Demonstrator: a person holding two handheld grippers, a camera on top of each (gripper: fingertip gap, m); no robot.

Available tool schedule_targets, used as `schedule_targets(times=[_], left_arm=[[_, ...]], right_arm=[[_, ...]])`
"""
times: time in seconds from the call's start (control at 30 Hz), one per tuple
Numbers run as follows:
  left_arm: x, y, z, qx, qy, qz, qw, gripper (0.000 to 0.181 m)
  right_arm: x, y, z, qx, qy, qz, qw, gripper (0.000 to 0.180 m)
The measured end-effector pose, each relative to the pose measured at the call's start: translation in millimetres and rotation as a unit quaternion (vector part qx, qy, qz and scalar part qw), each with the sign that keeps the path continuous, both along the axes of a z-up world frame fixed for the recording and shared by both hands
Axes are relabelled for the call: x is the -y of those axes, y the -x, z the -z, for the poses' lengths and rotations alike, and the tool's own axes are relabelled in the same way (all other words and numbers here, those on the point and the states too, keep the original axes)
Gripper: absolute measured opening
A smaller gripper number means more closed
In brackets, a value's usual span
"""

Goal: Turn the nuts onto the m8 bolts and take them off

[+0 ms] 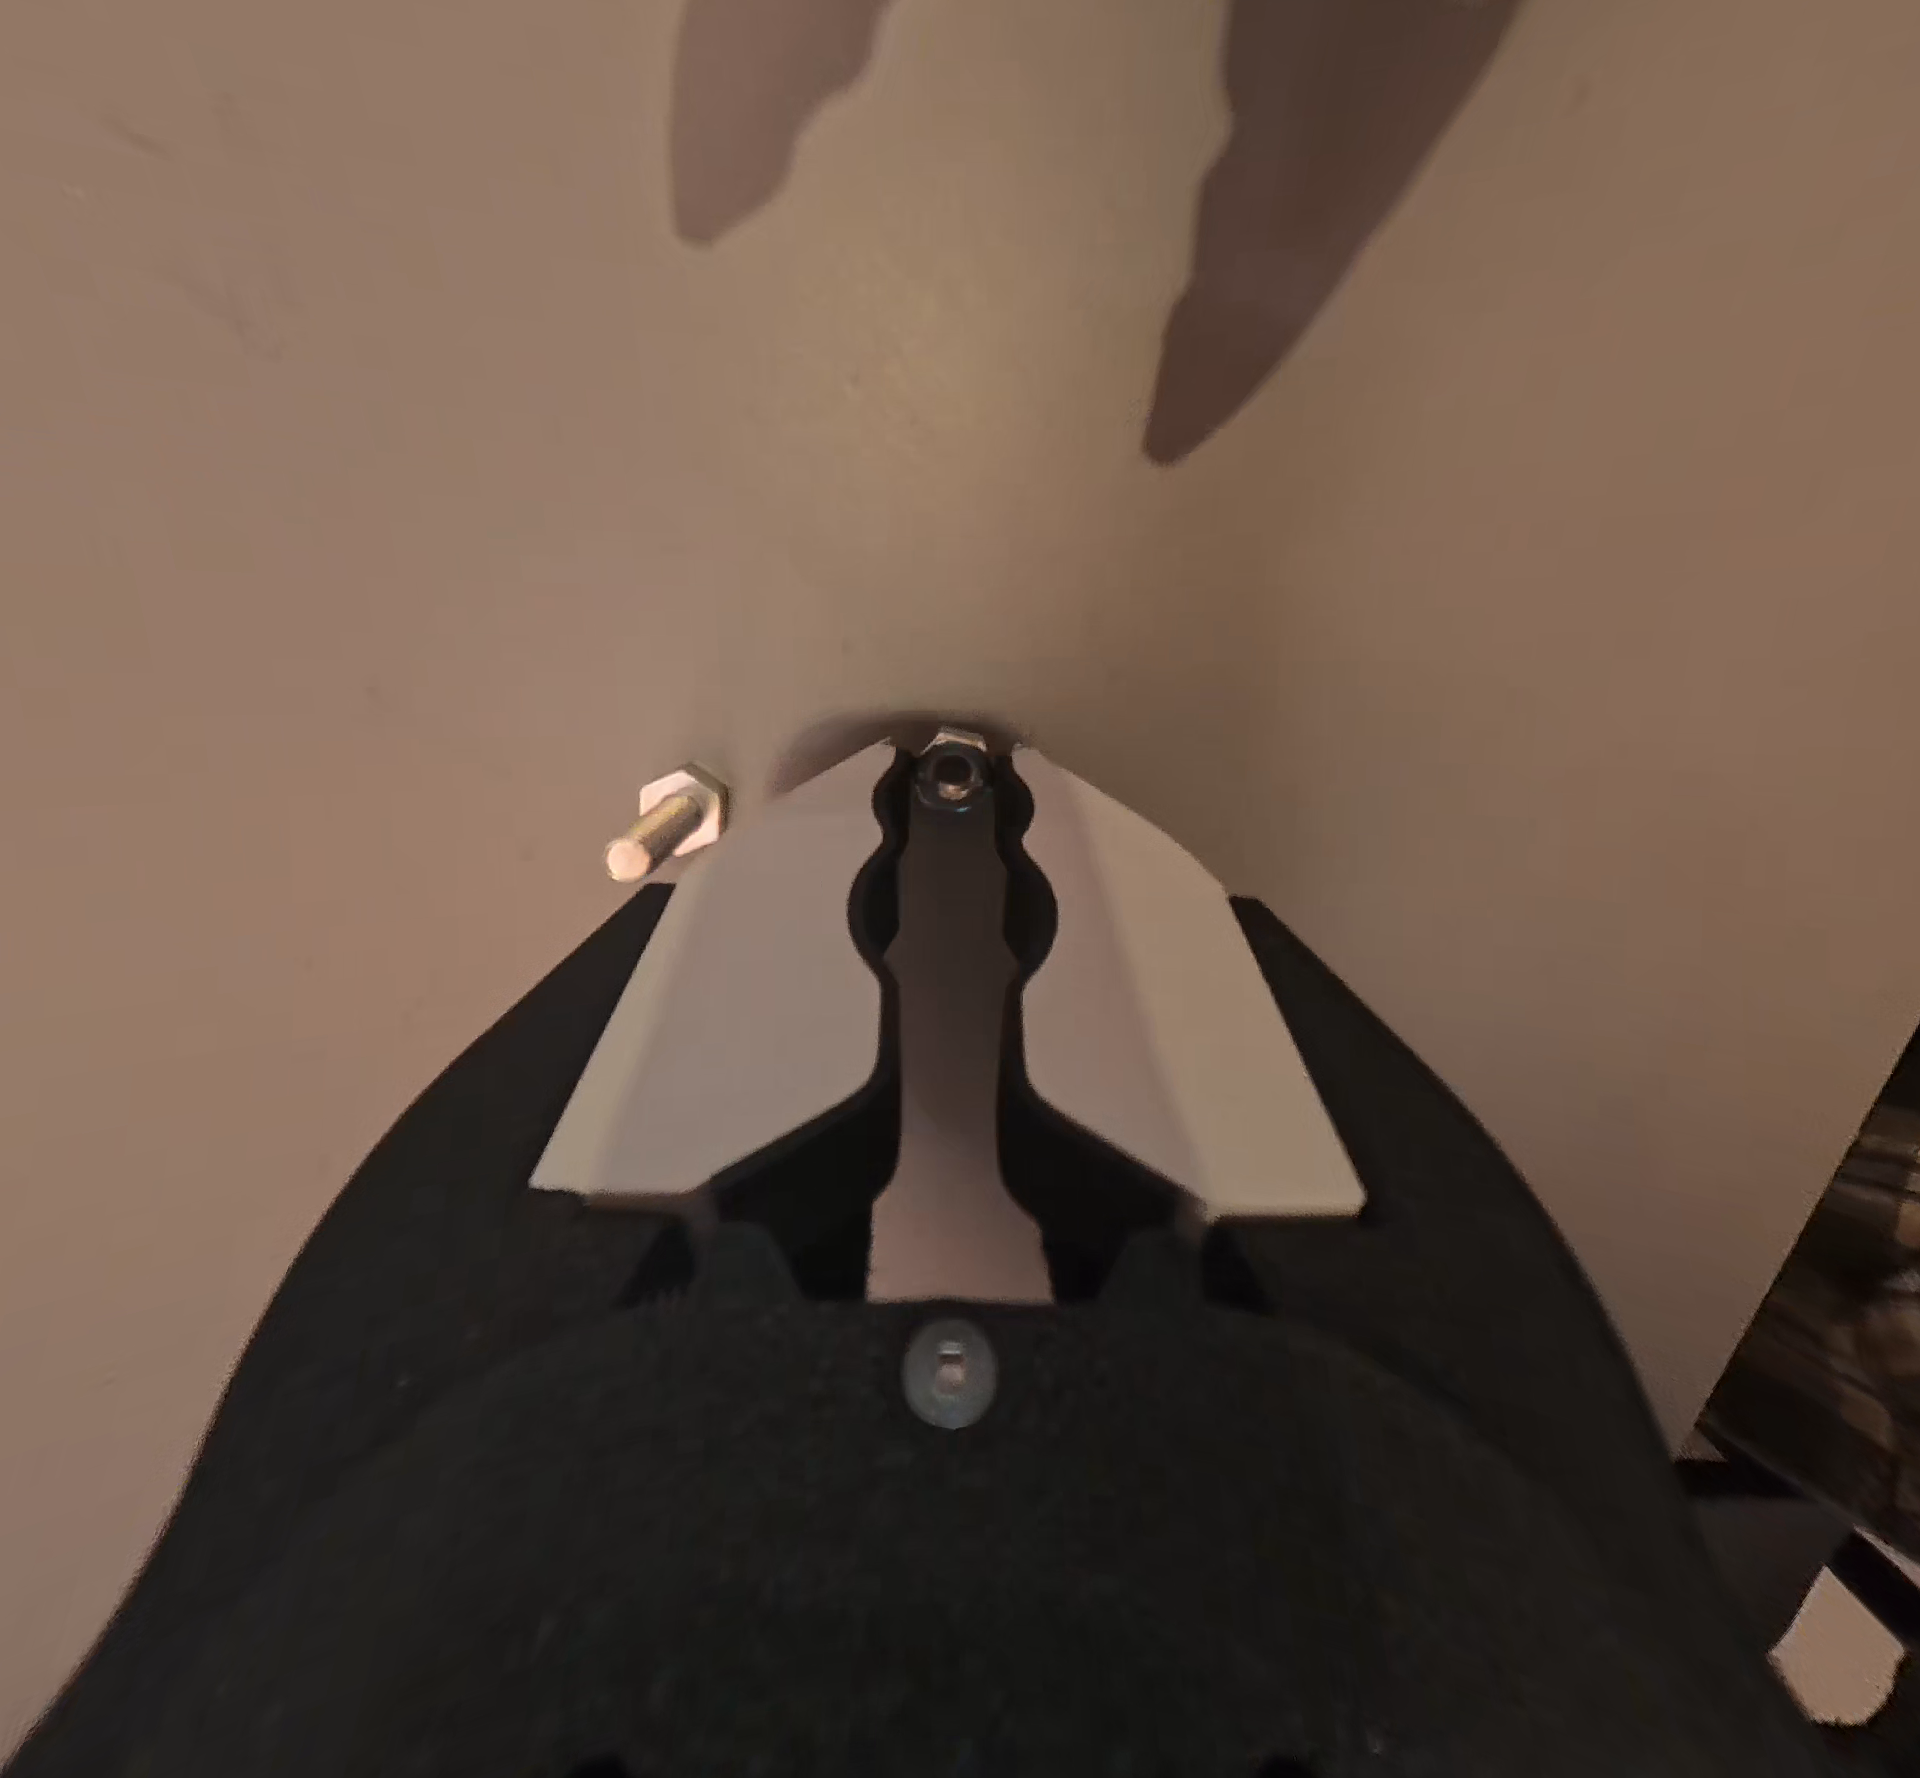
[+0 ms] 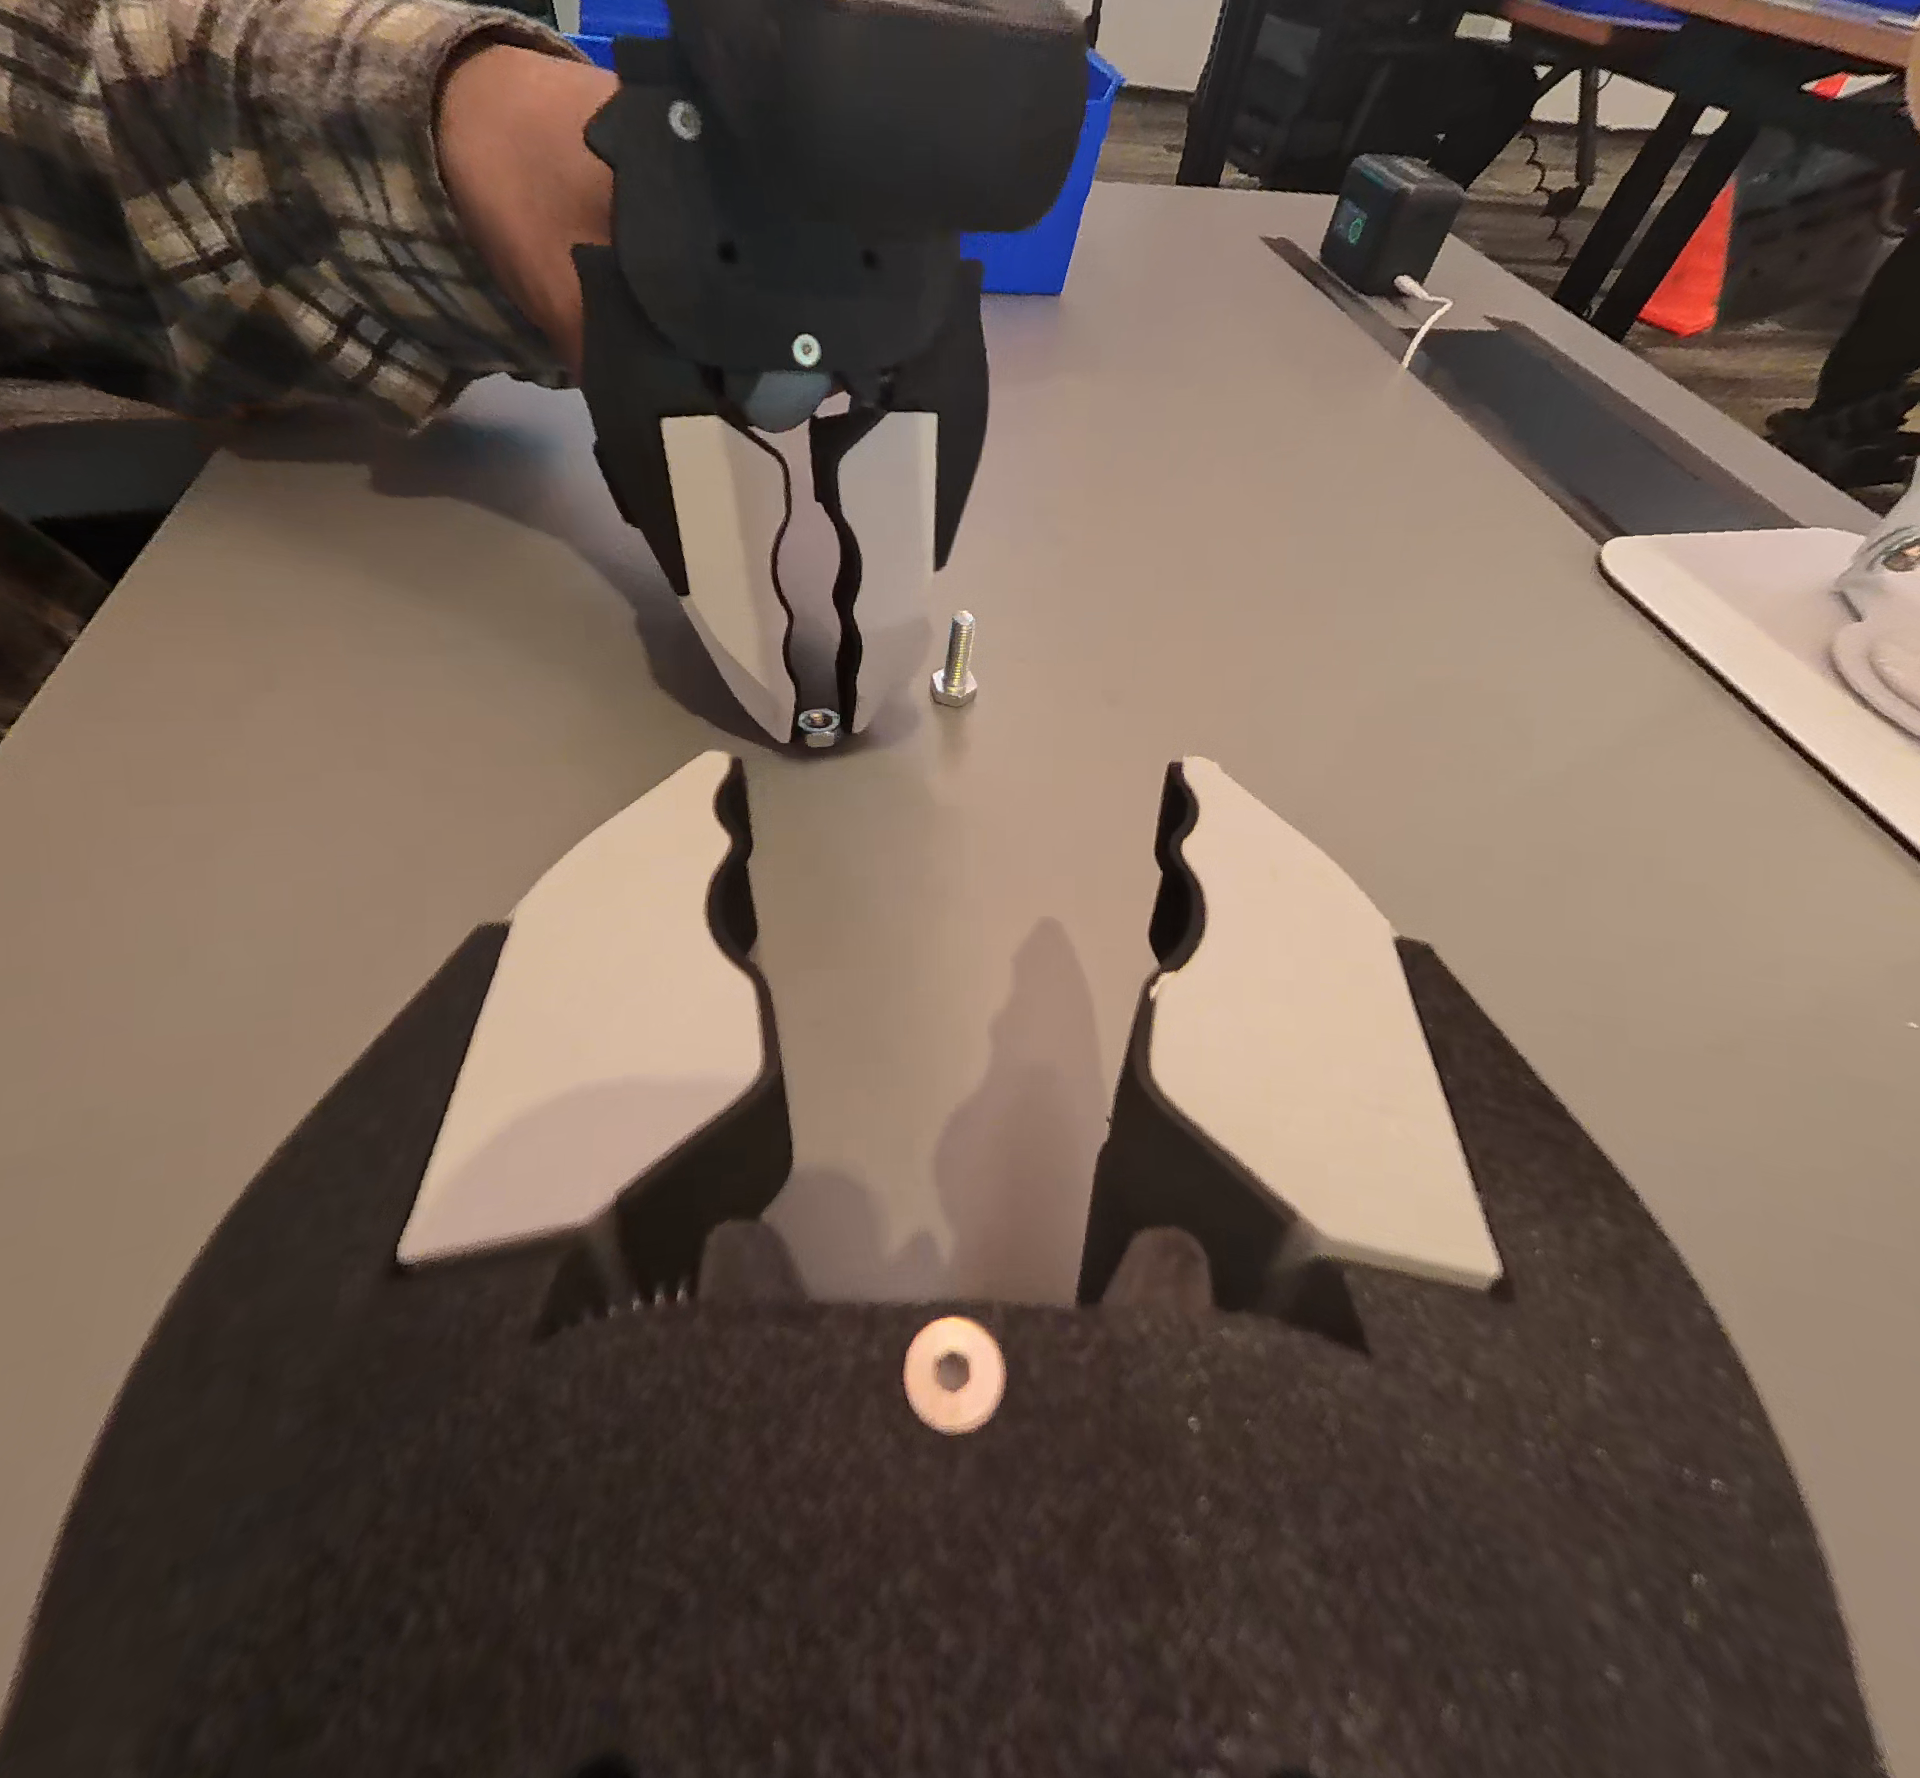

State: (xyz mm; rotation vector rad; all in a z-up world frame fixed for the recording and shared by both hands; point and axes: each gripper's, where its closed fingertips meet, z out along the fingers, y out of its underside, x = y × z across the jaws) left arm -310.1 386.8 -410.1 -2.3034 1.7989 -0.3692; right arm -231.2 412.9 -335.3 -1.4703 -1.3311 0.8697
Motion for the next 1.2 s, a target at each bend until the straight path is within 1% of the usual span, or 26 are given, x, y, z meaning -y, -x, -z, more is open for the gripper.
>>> schedule_targets(times=[0.13, 0.2, 0.3, 0.4, 0.47, 0.57, 0.7, 0.77, 0.93, 1.2], left_arm=[[0, 2, 1, -0.005, -0.001, 0.006, 1.000, 0.015], [0, 1, -2, 0.009, -0.005, 0.009, 1.000, 0.015], [0, 2, -18, 0.064, -0.003, 0.000, 0.998, 0.019], [-9, 12, -46, 0.151, -0.008, -0.022, 0.988, 0.023], [-27, 27, -65, 0.218, -0.025, -0.060, 0.974, 0.023], [-61, 56, -84, 0.310, -0.068, -0.122, 0.940, 0.027], [-85, 79, -83, 0.407, -0.081, -0.173, 0.893, 0.031], [-88, 84, -76, 0.416, -0.075, -0.179, 0.888, 0.032], [-87, 82, -64, 0.394, -0.084, -0.166, 0.900, 0.036], [-82, 73, -63, 0.384, -0.088, -0.152, 0.906, 0.036]], right_arm=[[0, 1, 4, 0.007, 0.005, -0.002, 1.000, 0.076], [1, 1, 5, 0.008, 0.005, -0.002, 1.000, 0.076], [0, 1, 5, 0.010, 0.004, 0.000, 1.000, 0.076], [0, 3, 5, 0.012, 0.003, 0.003, 1.000, 0.072], [0, 7, 2, 0.007, 0.001, 0.005, 1.000, 0.065], [0, 22, 0, 0.005, 0.008, -0.001, 1.000, 0.054], [-6, 49, 10, 0.060, 0.009, -0.018, 0.998, 0.042], [-10, 64, 15, 0.082, 0.016, -0.032, 0.996, 0.037], [-16, 93, 36, 0.131, 0.045, -0.067, 0.988, 0.027], [-16, 104, 54, 0.171, 0.059, -0.088, 0.979, 0.012]])
